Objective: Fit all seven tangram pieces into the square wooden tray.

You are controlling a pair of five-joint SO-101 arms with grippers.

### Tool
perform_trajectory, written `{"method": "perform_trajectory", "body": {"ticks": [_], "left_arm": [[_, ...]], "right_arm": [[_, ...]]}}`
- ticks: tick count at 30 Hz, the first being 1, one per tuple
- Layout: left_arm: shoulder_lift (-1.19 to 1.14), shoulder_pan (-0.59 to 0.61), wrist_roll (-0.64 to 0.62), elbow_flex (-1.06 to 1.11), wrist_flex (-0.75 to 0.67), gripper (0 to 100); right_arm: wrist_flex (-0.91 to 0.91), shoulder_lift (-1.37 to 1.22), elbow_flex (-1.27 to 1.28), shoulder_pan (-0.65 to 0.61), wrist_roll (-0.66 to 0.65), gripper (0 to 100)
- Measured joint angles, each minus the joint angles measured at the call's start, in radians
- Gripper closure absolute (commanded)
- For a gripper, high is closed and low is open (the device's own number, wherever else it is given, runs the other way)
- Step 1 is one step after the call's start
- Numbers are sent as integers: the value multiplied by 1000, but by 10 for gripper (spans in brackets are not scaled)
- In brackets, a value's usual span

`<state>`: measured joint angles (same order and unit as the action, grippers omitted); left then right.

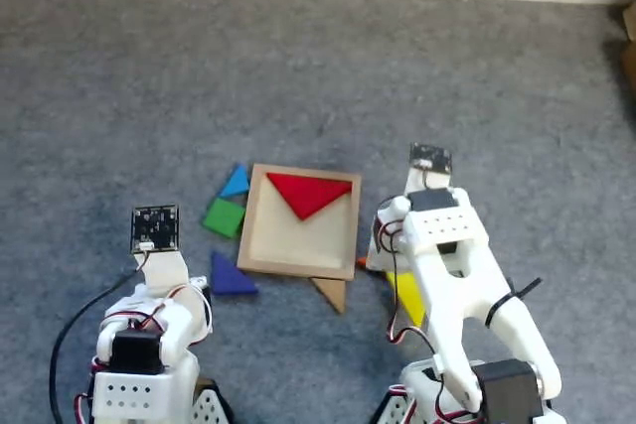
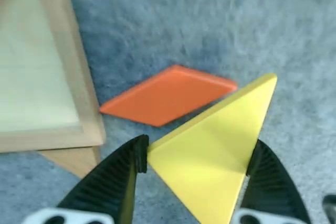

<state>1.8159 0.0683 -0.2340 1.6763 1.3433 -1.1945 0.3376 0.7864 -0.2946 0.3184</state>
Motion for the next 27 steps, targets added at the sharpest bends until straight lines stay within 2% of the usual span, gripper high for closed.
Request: {"method": "perform_trajectory", "body": {"ticks": [9, 13, 20, 27], "left_arm": [[0, 0, 0, 0, 0, 995], [0, 0, 0, 0, 0, 995], [0, 0, 0, 0, 0, 995], [0, 0, 0, 0, 0, 995]], "right_arm": [[2, 0, -121, -127, -2, 805], [77, 0, -129, -186, 6, 806], [192, -5, -129, -295, 100, 806], [244, -213, -244, -331, 101, 806]]}}
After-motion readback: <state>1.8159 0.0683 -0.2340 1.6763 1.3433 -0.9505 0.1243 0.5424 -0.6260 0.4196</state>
